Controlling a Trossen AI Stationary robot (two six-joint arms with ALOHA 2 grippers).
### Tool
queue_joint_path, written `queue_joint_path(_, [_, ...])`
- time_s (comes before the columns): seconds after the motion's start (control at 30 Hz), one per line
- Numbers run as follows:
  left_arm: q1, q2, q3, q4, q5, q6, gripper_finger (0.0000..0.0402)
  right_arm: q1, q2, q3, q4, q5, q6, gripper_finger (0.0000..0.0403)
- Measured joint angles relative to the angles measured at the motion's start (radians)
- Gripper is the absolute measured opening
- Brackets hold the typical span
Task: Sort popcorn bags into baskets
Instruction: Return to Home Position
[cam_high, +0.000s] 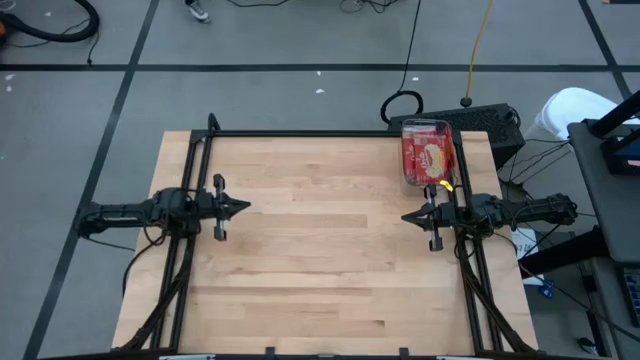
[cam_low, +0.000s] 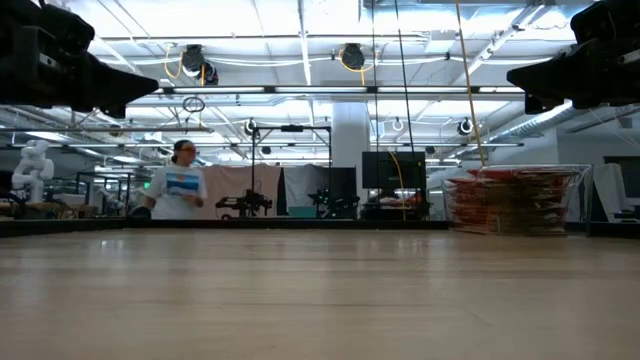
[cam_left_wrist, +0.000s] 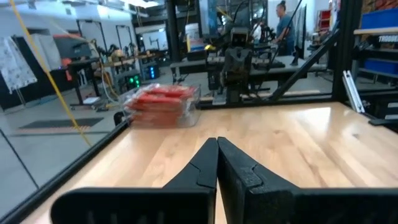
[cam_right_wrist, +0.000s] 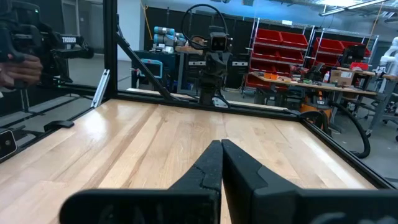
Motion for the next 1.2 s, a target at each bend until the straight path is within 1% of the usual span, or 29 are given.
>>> queue_joint_path(0.1, [0.022,-0.014,0.002,-0.036,0.015,-0.012,0.0007,0.000,0.000,0.000,0.000,0.000,0.000,0.0000])
queue_joint_path(0.23, [0.045,-0.014,0.002,-0.044,0.049,-0.018,0.0003,0.000,0.000,0.000,0.000,0.000,0.000,0.0000])
queue_joint_path(0.33, [0.055,-0.014,0.002,-0.046,0.064,-0.025,0.0008,0.000,0.000,0.000,0.000,0.000,0.000,0.0000])
queue_joint_path(0.47, [0.056,-0.013,0.002,-0.046,0.088,-0.027,0.0011,0.000,0.000,0.000,0.000,0.000,0.000,0.0000])
queue_joint_path(0.6, [0.053,-0.013,0.001,-0.044,0.109,-0.039,0.0004,0.000,0.000,0.000,0.000,0.000,0.000,0.0000])
queue_joint_path(0.77, [0.023,-0.012,0.001,-0.038,0.134,-0.054,0.0008,0.000,0.000,0.000,0.000,0.000,0.000,0.0000])
queue_joint_path(0.87, [0.000,-0.012,0.001,-0.037,0.134,-0.021,0.0006,0.000,0.000,0.000,0.000,0.000,0.000,0.0000])
queue_joint_path(0.97, [-0.003,-0.012,0.001,-0.037,0.126,-0.033,0.0005,0.000,0.000,0.000,0.000,0.000,0.000,0.0000])
queue_joint_path(1.2, [-0.003,-0.011,0.000,-0.038,0.115,-0.026,0.0028,0.000,0.000,0.000,0.000,0.000,0.000,0.0000])
